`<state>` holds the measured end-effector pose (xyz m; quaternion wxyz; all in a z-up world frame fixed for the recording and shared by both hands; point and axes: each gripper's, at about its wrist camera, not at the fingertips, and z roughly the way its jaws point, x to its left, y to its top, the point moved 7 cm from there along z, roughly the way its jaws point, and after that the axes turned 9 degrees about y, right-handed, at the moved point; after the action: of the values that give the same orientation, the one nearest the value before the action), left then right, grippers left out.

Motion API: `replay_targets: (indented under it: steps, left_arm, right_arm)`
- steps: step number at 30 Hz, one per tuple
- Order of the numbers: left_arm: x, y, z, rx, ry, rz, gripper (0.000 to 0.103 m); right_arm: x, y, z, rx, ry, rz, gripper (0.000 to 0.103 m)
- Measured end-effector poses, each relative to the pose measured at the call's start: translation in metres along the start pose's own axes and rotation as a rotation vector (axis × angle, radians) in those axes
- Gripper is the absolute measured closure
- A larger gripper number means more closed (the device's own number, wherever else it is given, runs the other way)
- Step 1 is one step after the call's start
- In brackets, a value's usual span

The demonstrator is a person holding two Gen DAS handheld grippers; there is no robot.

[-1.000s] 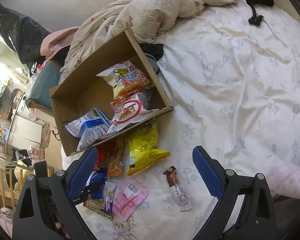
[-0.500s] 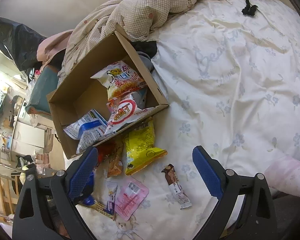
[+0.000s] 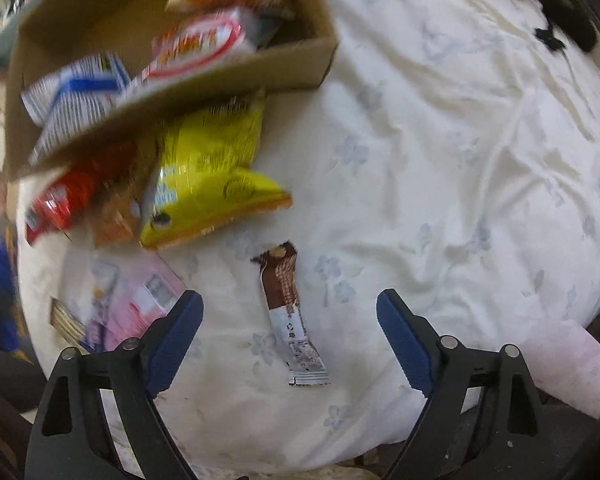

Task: Organize snacks
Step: 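Grasp the blue-white bag with the left gripper while the right gripper grasps the brown chocolate bar, then carry both snacks over the cardboard box and open both grippers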

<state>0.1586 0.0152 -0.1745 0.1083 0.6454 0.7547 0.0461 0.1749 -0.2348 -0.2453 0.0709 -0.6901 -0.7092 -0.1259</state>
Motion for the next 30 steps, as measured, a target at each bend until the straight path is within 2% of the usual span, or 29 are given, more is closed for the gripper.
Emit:
replay_targets:
  steps: [4,6,8,10,13,14,15,20,24,27,30]
  left_arm:
    - [-0.007,-0.001,0.0,-0.019,0.011,0.027,0.077]
    - [-0.009,-0.002,0.0,-0.019,0.005,0.034,0.076]
    - [-0.01,-0.002,0.001,-0.02,0.0,0.03,0.076]
    - [-0.008,-0.001,0.001,-0.025,0.005,0.022,0.076]
    - [-0.002,0.001,0.001,-0.036,0.022,0.003,0.076]
    - [0.0,0.002,0.002,-0.036,0.023,-0.008,0.076]
    - [0.002,0.002,0.003,-0.036,0.022,-0.015,0.076]
    - [0.007,0.002,0.004,-0.046,0.037,-0.028,0.076]
    - [0.012,0.003,0.004,-0.067,0.077,-0.026,0.076]
    - [0.016,0.004,0.002,-0.078,0.081,-0.038,0.076]
    - [0.02,0.004,0.002,-0.088,0.103,-0.042,0.076]
  right_arm:
    - [0.004,-0.007,0.019,0.069,-0.033,-0.041,0.024]
    - [0.006,-0.012,0.025,0.094,-0.059,-0.068,0.037]
    - [0.005,-0.015,0.03,0.107,-0.101,-0.099,0.043]
    - [0.002,-0.017,0.033,0.11,-0.129,-0.113,0.044]
    - [0.002,-0.019,0.033,0.101,-0.126,-0.113,0.068]
    - [0.002,-0.02,0.032,0.098,-0.12,-0.114,0.08]
    - [0.003,-0.022,0.03,0.097,-0.113,-0.116,0.085]
    - [0.005,-0.024,0.011,0.042,-0.081,-0.117,0.086]
    - [-0.002,-0.021,-0.009,-0.029,-0.049,-0.061,0.086]
    - [-0.007,-0.015,-0.034,-0.125,-0.007,-0.01,0.086]
    - [-0.01,-0.007,-0.072,-0.282,0.074,0.033,0.086]
